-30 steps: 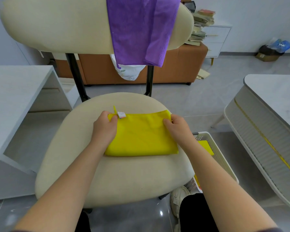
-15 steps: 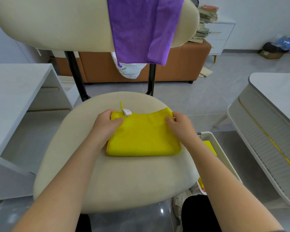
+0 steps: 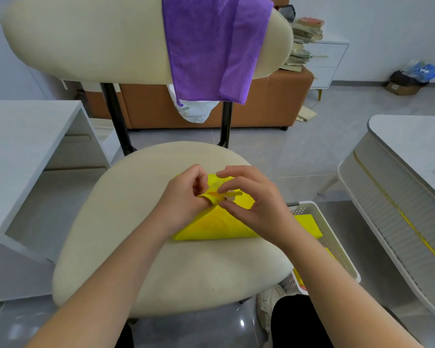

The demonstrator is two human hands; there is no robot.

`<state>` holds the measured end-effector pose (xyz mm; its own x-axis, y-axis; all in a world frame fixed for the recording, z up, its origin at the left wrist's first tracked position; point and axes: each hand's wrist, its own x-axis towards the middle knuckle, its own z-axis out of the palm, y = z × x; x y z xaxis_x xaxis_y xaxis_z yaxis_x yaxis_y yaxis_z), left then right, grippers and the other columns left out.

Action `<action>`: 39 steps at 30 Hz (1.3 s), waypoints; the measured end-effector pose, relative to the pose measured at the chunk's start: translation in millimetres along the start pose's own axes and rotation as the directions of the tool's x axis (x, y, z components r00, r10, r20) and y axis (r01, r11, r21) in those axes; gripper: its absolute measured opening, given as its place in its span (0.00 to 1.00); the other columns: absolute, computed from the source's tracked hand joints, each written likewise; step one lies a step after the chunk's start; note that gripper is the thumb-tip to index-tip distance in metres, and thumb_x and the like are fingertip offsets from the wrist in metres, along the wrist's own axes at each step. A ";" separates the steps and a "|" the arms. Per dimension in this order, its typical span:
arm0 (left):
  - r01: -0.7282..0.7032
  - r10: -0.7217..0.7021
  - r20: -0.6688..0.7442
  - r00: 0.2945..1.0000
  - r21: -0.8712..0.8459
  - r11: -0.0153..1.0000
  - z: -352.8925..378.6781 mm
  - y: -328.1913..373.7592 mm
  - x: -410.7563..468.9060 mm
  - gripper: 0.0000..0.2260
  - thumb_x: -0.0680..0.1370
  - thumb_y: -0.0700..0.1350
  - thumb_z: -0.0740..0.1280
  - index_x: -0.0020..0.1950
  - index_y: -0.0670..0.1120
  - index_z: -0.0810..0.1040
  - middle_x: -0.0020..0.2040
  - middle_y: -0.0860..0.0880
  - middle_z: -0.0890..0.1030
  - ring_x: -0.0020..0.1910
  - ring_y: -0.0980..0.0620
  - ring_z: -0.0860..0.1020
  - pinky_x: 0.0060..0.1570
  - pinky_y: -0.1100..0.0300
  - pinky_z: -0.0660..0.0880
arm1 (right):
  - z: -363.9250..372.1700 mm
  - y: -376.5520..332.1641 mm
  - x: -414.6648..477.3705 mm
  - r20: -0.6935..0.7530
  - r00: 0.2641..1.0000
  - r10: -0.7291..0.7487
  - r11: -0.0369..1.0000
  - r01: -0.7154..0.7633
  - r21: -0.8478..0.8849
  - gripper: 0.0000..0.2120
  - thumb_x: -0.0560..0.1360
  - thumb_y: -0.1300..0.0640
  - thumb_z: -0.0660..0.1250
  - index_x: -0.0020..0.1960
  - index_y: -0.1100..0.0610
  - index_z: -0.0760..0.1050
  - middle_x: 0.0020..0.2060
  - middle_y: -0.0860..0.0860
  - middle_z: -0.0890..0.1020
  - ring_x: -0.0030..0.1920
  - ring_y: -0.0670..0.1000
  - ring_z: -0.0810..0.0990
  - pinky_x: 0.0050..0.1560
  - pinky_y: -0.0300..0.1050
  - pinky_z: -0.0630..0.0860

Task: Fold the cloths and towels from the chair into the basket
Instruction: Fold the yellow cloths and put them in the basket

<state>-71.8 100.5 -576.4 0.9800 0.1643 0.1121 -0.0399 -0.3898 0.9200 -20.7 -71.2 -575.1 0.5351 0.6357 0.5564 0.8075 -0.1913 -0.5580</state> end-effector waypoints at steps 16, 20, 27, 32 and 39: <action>0.026 -0.020 0.110 0.994 -0.052 0.998 -2.9 -2.1 4.0 0.10 0.71 0.35 0.72 0.40 0.47 0.75 0.26 0.59 0.70 0.29 0.60 0.66 0.32 0.67 0.65 | -1.1 15.7 4.3 -0.133 0.991 0.005 0.996 -0.016 -0.086 0.04 0.72 0.58 0.66 0.43 0.58 0.79 0.49 0.50 0.81 0.53 0.51 0.78 0.51 0.52 0.75; 0.021 -0.015 0.112 0.994 -0.051 0.999 -2.0 -0.7 0.5 0.12 0.72 0.33 0.70 0.38 0.47 0.73 0.33 0.55 0.72 0.31 0.61 0.69 0.34 0.69 0.67 | 0.6 13.2 3.8 -0.116 0.993 -0.003 0.997 -0.006 -0.079 0.04 0.71 0.59 0.66 0.42 0.59 0.78 0.49 0.50 0.81 0.52 0.50 0.78 0.52 0.48 0.75; 0.050 -0.041 0.071 0.997 -0.129 0.990 -1.6 -0.7 1.1 0.11 0.67 0.39 0.73 0.37 0.47 0.71 0.34 0.50 0.73 0.35 0.53 0.70 0.38 0.57 0.69 | 2.5 11.3 4.1 -0.109 0.994 -0.001 0.998 -0.007 -0.068 0.02 0.70 0.61 0.67 0.43 0.57 0.77 0.51 0.49 0.81 0.55 0.49 0.77 0.54 0.46 0.74; 0.038 -0.028 0.077 0.997 -0.138 0.990 -3.1 2.5 0.7 0.11 0.70 0.32 0.72 0.41 0.47 0.76 0.37 0.49 0.75 0.38 0.55 0.72 0.43 0.58 0.72 | 3.1 14.6 4.7 -0.098 0.995 -0.020 0.999 0.015 -0.049 0.03 0.71 0.60 0.70 0.44 0.59 0.78 0.52 0.50 0.81 0.57 0.50 0.77 0.56 0.48 0.74; -0.015 0.020 0.030 0.999 -0.140 0.990 -1.5 2.9 -1.9 0.10 0.69 0.36 0.74 0.41 0.51 0.79 0.37 0.50 0.76 0.38 0.56 0.73 0.41 0.60 0.71 | 2.8 12.9 4.1 -0.107 0.994 0.018 1.000 -0.017 0.012 0.06 0.69 0.65 0.72 0.39 0.59 0.75 0.50 0.47 0.83 0.60 0.50 0.76 0.56 0.53 0.75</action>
<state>-74.0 100.5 -573.4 0.9845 0.1293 0.1187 -0.0817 -0.2613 0.9618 -8.8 -68.9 -581.8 0.5729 0.5488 0.6088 0.7953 -0.1927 -0.5747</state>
